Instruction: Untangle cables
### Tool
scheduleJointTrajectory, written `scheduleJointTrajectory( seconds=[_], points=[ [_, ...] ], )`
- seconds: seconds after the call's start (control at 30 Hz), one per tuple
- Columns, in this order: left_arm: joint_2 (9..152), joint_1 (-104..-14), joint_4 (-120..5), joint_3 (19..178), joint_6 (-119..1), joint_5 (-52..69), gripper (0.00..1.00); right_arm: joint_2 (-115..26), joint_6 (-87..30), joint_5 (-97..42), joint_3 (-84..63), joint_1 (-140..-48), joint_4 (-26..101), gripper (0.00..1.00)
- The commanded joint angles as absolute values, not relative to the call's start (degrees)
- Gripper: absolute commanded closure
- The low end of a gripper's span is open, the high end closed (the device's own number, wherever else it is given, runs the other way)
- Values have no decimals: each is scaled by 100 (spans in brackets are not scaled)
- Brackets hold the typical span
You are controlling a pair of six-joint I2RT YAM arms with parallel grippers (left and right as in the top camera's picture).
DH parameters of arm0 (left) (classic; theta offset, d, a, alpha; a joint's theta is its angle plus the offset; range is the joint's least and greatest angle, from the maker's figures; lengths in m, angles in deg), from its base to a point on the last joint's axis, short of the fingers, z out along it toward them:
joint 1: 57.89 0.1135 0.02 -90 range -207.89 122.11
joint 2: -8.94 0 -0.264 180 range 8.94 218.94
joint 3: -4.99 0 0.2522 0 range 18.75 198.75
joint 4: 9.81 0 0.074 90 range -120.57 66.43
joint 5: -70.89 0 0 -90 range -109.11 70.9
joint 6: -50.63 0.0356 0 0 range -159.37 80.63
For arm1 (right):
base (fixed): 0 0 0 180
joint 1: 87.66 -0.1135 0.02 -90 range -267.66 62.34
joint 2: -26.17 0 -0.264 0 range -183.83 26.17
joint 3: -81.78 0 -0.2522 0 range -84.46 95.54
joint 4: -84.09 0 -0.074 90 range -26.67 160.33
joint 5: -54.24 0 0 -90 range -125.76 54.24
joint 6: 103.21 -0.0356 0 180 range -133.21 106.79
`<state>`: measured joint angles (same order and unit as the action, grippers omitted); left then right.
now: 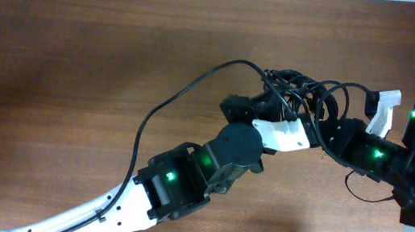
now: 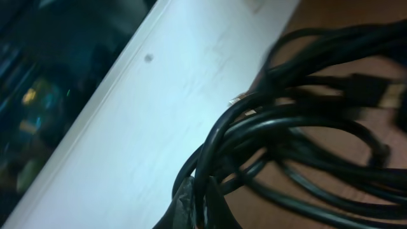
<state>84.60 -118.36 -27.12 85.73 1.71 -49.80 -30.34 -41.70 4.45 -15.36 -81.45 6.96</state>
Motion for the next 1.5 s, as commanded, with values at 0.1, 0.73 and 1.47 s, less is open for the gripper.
scheduleJointTrajectory(
  seconds=[0.1, 0.73, 1.47],
  points=[
    [8510, -11418, -2660, 8630, -1416, -6589, 100, -2881, -4048, 585, -1473, -8164, 820, 96],
    [8219, -11355, -2986, 8630, -3794, -6749, 100, -2881, -4247, 587, -1427, -8160, 2142, 96],
    [7544, -11097, -4441, 8630, -5068, -6436, 84, -2850, -4227, 576, -1346, -8160, 3213, 96]
  ],
)
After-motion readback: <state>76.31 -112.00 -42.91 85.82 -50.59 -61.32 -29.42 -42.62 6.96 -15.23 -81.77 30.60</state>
